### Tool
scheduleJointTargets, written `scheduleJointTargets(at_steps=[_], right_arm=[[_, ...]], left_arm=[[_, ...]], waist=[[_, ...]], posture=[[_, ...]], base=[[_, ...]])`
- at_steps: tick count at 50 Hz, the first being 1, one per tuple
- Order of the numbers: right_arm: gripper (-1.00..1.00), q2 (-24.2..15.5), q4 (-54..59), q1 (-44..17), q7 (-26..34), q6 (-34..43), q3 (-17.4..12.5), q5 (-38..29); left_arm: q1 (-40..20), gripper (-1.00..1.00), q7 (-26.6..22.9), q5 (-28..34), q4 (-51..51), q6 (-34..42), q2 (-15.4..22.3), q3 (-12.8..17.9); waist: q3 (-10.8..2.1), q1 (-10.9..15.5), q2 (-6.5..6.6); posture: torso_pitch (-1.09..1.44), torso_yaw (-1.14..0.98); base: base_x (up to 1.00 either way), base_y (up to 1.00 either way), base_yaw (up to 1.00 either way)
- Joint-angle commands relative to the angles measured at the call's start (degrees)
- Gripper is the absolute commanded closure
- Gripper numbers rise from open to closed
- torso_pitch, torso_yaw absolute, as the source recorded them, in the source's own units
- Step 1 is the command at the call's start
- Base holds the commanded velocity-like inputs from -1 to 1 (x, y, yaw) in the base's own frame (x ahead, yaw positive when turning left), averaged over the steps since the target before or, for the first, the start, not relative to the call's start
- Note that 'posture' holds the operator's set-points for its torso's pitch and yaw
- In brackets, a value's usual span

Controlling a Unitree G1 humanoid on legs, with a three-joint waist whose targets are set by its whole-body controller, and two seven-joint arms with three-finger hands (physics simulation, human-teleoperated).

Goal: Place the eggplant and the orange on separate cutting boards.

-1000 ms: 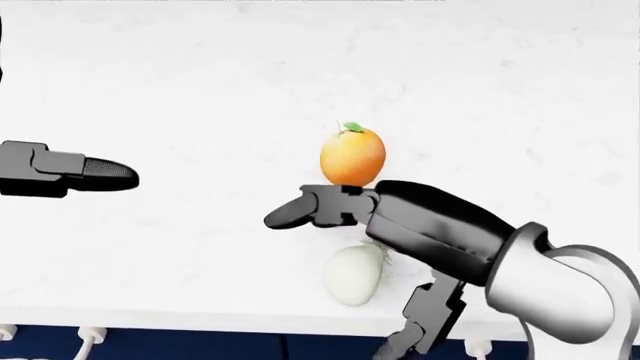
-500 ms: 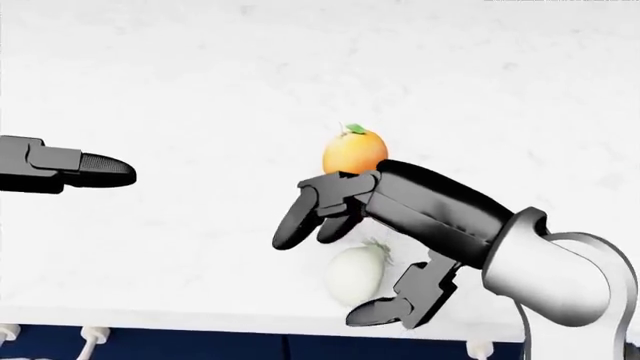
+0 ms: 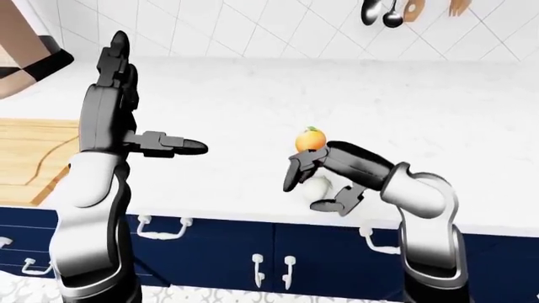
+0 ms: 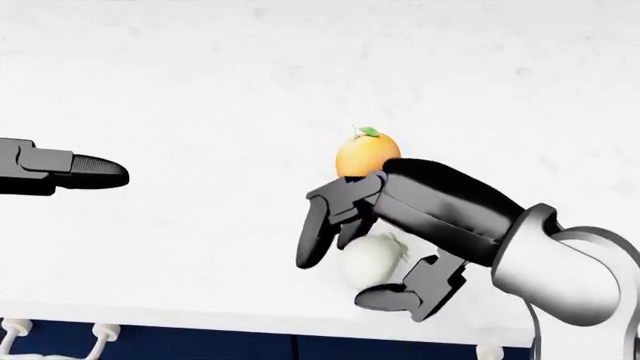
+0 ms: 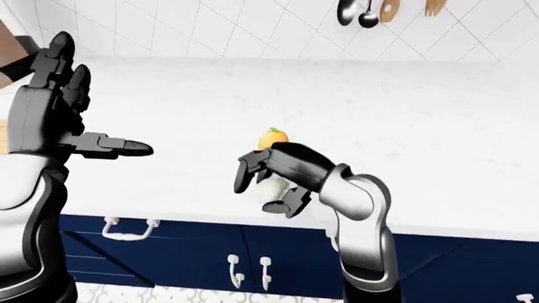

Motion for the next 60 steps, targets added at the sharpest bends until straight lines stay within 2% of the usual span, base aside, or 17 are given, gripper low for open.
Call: scheduleJointTargets(at_steps=[1, 6, 8, 10, 11, 18, 29, 38, 40, 44, 50, 57, 58, 60], right_arm=[[0.24, -0.6, -0.1, -0.6, 1.3, 0.2, -0.5, -0.9], [0.55, -0.5, -0.3, -1.1, 1.2, 0.5, -0.5, -0.7], [0.77, -0.4, -0.6, -1.1, 1.4, 0.7, -0.5, -0.5], [0.87, -0.4, -0.7, -1.4, 1.4, 1.0, -0.5, -0.4], [1.0, -0.4, -0.8, -1.4, 1.6, 1.1, -0.5, -0.3], [1.0, 0.2, -3.7, -2.6, 2.6, 4.4, 0.2, 0.0], [1.0, 1.0, -11.8, -7.7, 4.9, 13.8, 1.4, 0.0], [1.0, 0.4, -13.7, -9.8, 4.3, 16.9, 1.0, 0.6], [1.0, 0.3, -13.9, -11.9, 3.5, 19.0, 0.0, 1.0], [1.0, 0.3, -13.3, -12.2, -0.9, 21.3, -0.6, 2.0], [1.0, -0.2, -7.3, -15.0, -13.5, 22.4, -2.7, 6.2], [1.0, 0.4, -0.1, -17.6, -33.0, 27.2, -5.7, 13.7], [1.0, 1.5, 0.0, -17.8, -36.3, 28.5, -7.0, 16.5], [1.0, -0.2, 0.7, -17.4, -40.9, 28.6, -6.5, 18.5]], left_arm=[[-1.5, -1.0, 0.4, 0.2, -1.6, -1.6, 0.6, 0.5], [-2.0, -1.0, 0.3, 0.1, -1.6, -1.1, 0.9, 0.6], [-2.0, -1.0, 0.3, 0.2, -1.6, -1.3, 0.9, 0.5], [-2.1, -1.0, 0.3, 0.2, -1.6, -1.2, 0.9, 0.5], [-2.2, -1.0, 0.3, 0.2, -1.5, -1.2, 0.9, 0.5], [-3.1, -1.0, 0.1, 0.2, -1.2, -0.7, 1.3, 0.4], [-2.4, -1.0, 0.2, 0.2, -1.2, -1.4, 1.2, 0.6], [-2.0, -1.0, 0.1, -0.2, -1.7, -1.2, 1.3, 1.0], [-1.9, -1.0, 0.1, -0.2, -2.2, -1.0, 1.3, 1.0], [-1.8, -1.0, 0.2, -0.1, -1.4, -1.8, 1.0, 0.7], [-3.7, -1.0, -0.5, 0.2, 0.2, -1.6, 1.7, 0.3], [-11.0, -1.0, -3.0, 1.3, 6.4, -2.1, 3.9, -1.8], [-12.4, -1.0, -3.6, 1.7, 7.9, -2.6, 4.1, -2.5], [-14.1, -1.0, -4.1, 2.3, 9.5, -3.0, 4.0, -3.0]], waist=[[-0.91, -0.2, 0.28], [-0.92, -0.2, 0.31], [-0.91, -0.2, 0.3], [-0.9, -0.2, 0.31], [-0.89, -0.2, 0.31], [-0.83, -0.3, 0.38], [-0.41, -0.5, 0.66], [-0.23, -0.6, 0.71], [-0.21, -0.5, 0.71], [-0.11, -0.5, 0.73], [-0.18, -0.4, 0.67], [-0.26, 0.0, 0.45], [-0.28, 0.1, 0.37], [-0.33, 0.3, 0.23]], posture=[[0.0, 0.0], [0.0, 0.0], [0.0, 0.0], [0.0, 0.0], [0.0, 0.0], [0.0, 0.0], [0.0, 0.0], [0.0, 0.0], [0.0, 0.0], [0.0, 0.0], [0.0, 0.0], [0.0, 0.0], [0.0, 0.0], [0.0, 0.0]], base=[[0.0, 0.0, 0.0], [0.0, 0.0, 0.0], [0.0, 0.0, 0.0], [0.0, 0.0, 0.0], [0.0, 0.0, 0.0], [0.0, 0.0, 0.0], [0.0, 0.0, 0.0], [0.0, 0.0, 0.0], [0.0, 0.0, 0.0], [0.0, 0.0, 0.0], [0.0, 0.0, 0.0], [0.0, 0.0, 0.0], [0.0, 0.0, 0.0], [0.0, 0.0, 0.0]])
